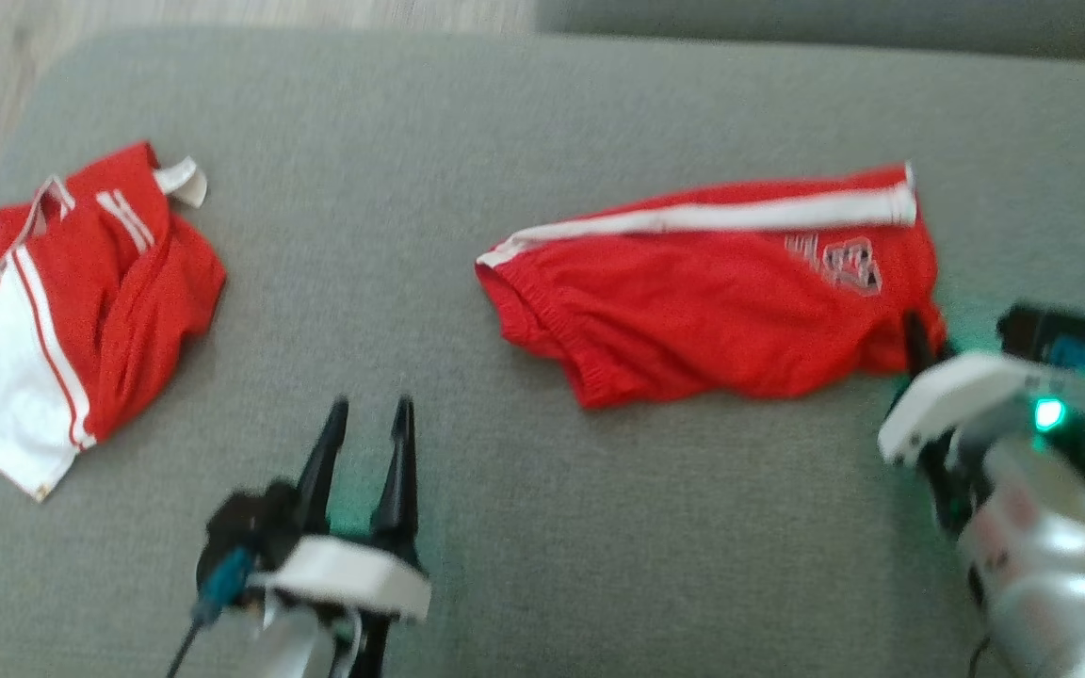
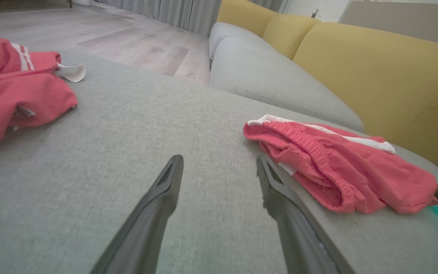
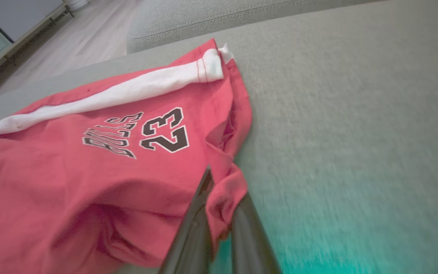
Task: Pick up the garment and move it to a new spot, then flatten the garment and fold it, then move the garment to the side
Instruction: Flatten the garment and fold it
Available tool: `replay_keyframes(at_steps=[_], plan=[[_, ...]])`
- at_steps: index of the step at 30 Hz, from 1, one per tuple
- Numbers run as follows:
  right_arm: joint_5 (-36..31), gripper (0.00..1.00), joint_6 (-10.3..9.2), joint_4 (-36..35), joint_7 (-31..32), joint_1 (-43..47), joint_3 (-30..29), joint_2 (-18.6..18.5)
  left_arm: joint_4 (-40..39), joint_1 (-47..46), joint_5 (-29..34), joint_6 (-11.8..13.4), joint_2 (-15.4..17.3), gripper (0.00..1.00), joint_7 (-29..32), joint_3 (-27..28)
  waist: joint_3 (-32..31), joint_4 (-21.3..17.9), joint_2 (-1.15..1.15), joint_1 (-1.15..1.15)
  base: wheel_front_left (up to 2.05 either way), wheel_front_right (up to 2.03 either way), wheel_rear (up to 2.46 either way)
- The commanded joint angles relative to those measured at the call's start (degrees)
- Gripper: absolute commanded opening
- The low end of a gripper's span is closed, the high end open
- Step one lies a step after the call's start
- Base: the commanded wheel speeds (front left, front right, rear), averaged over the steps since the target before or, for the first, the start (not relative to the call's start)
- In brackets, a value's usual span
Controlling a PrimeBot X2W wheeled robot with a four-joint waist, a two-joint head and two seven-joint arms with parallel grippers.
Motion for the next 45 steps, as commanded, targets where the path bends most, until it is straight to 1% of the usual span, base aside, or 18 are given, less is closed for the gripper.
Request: replay_keyframes(at_steps=[1,5,10,13,16,19,23,24,27,30,31,32,36,39,42,45], plan=[[1.89,0.00,-0.04,-1.65,-0.76,3.12,0.86,0.88,-1.83,1.37,0.94,0.06,0.49,1.00,-0.29,2.75,-3.85,-1.99,0.00,0.01,0.00,0.00,0.00],[5.88,0.00,-0.04,-4.38,-1.20,8.65,0.88,0.27,-1.78,5.61,2.73,-0.41,0.49,1.00,-0.29,4.07,-6.98,-3.05,0.00,0.01,0.00,0.00,0.00],[9.53,0.00,-0.04,-7.65,-1.75,14.08,0.16,-1.69,-2.31,9.65,3.78,-0.93,0.49,1.00,-0.29,5.16,-9.33,-3.05,0.00,0.01,0.00,0.00,0.00],[10.00,0.00,-0.04,-9.46,-2.12,15.52,0.31,-2.67,-2.58,10.92,4.07,-1.17,0.49,1.00,-0.29,5.00,-9.70,-2.52,0.00,0.01,0.00,0.00,0.00],[9.04,0.00,-0.04,-13.73,-3.27,14.66,1.40,-2.76,-2.56,11.37,3.97,-1.33,0.49,1.00,-0.29,4.26,-9.89,-1.54,0.00,0.01,0.00,0.00,0.00],[7.71,0.00,-0.04,-17.99,-3.78,13.07,3.63,-1.29,-2.24,11.36,3.86,-1.49,0.49,1.00,-0.29,3.74,-10.09,-0.60,0.00,0.01,0.00,0.00,0.00],[7.22,0.00,-0.04,-23.06,-2.93,11.47,9.17,3.14,-1.67,11.62,3.84,-1.67,0.49,1.00,-0.29,3.00,-10.88,1.12,0.00,0.01,0.00,0.00,0.00],[7.22,0.00,-0.04,-23.06,-2.93,11.47,9.17,3.14,-1.67,11.62,3.84,-1.67,0.49,1.00,-0.29,3.00,-10.88,1.12,0.00,0.01,0.00,0.00,0.00],[8.03,0.00,-0.04,-25.22,-0.76,11.41,14.50,5.99,-1.15,11.93,3.50,-1.76,0.49,1.00,-0.29,2.75,-11.47,2.64,0.00,0.01,0.00,0.00,0.00],[9.45,0.00,-0.04,-25.72,0.59,12.04,19.96,7.36,-0.48,11.84,3.69,-1.89,0.49,1.00,-0.29,2.10,-11.87,3.95,0.00,0.01,0.00,0.00,0.00],[10.17,0.35,-0.04,-25.30,0.67,12.38,21.05,7.55,-0.25,11.77,3.71,-1.92,0.49,1.00,-0.29,1.89,-12.01,4.32,0.00,0.01,0.00,0.00,0.00],[10.50,1.00,-0.04,-24.56,1.06,12.70,22.31,7.67,-0.02,11.73,3.71,-1.94,0.49,1.00,-0.29,1.74,-12.13,4.56,0.00,0.01,0.00,0.00,0.00],[14.15,1.00,-0.04,-25.75,-0.20,14.04,27.77,7.77,0.31,11.41,4.38,-1.86,0.49,1.00,-0.29,1.96,-12.31,4.33,0.00,0.01,0.00,0.00,0.00],[15.01,1.00,-0.04,-25.56,-2.02,14.64,29.27,7.79,0.09,11.20,5.52,-1.54,0.49,1.00,-0.29,3.28,-12.47,2.76,0.00,0.01,0.00,0.00,0.00],[14.50,1.00,-0.04,-23.98,-3.86,15.26,26.21,7.73,-0.41,11.16,6.59,-1.12,0.49,1.00,-0.29,5.02,-12.71,0.70,0.00,0.01,0.00,0.00,0.00],[12.16,1.00,-0.04,-22.64,-4.52,16.25,21.26,6.41,-1.09,11.13,7.97,-0.64,0.49,1.00,-0.29,6.90,-12.89,-1.50,0.00,0.01,0.00,0.00,0.00]])
